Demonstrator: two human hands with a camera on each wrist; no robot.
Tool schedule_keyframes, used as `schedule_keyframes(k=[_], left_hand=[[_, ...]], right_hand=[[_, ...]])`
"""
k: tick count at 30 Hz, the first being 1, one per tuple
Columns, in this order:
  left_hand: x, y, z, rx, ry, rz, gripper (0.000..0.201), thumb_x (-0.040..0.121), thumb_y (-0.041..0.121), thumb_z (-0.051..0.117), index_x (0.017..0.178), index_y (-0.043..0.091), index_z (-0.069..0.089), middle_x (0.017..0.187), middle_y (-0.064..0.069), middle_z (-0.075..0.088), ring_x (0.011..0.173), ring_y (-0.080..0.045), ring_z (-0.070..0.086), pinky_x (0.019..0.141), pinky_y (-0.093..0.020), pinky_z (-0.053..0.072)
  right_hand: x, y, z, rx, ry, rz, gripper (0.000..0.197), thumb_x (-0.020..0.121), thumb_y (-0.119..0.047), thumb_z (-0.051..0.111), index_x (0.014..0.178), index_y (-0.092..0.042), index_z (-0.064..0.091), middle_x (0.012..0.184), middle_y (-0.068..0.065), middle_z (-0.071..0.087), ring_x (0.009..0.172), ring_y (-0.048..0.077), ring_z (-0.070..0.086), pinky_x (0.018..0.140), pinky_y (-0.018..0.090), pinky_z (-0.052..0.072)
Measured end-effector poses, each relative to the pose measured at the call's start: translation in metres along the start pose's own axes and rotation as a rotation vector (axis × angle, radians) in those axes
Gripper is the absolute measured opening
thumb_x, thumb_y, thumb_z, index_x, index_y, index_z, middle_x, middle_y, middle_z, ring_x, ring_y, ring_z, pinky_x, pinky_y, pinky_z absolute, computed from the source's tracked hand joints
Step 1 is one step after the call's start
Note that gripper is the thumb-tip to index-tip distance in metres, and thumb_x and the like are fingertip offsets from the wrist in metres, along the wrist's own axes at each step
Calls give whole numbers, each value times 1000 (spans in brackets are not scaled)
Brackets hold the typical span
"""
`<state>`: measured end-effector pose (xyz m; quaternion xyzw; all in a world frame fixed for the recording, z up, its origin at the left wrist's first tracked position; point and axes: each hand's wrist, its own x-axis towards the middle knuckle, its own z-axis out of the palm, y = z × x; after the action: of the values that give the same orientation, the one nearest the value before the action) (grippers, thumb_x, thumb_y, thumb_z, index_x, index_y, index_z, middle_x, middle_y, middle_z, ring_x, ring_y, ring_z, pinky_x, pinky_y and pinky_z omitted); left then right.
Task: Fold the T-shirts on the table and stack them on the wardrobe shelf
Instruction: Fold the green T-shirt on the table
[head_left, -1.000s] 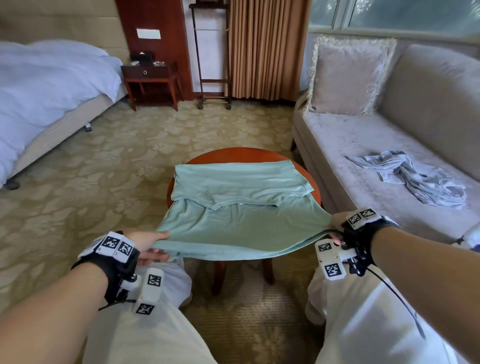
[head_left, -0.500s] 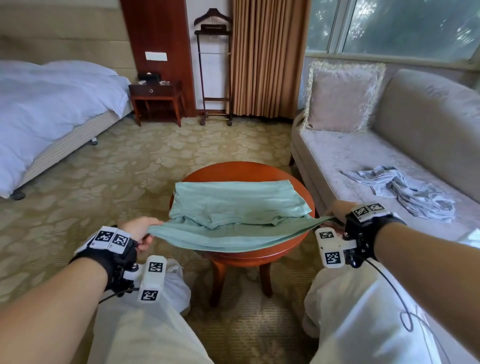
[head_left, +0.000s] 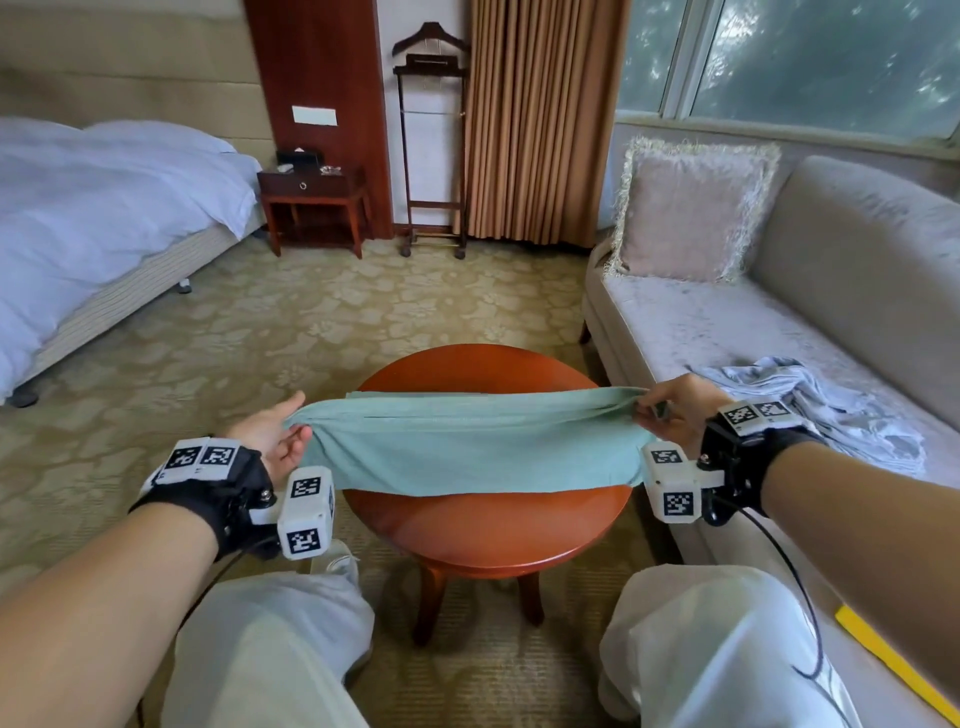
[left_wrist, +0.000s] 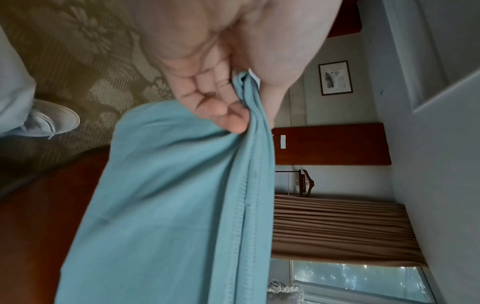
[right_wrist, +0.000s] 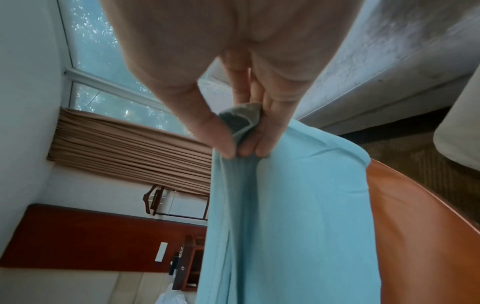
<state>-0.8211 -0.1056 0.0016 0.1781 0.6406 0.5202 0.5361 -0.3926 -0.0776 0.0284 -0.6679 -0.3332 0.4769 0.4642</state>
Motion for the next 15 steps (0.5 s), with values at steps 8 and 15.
schedule_keyframes(k=[8,15], left_hand=[[57,19,34,-66,-75,-21,11,93,2,59,82,4,58,85,-3,59,75,-7,55,71,-21,52],[126,16,49,130,22,-69,18,95,15,60,79,8,57,55,2,65,33,-2,55,37,-15,46]], right_hand=[[61,-9,14,-15,-57,110,10,94,5,54,103,7,57,53,4,68,50,9,68,51,22,56],[128,-13,37,-194,75,196,14,90,-9,67,80,-1,60,47,11,64,38,15,63,35,27,52]])
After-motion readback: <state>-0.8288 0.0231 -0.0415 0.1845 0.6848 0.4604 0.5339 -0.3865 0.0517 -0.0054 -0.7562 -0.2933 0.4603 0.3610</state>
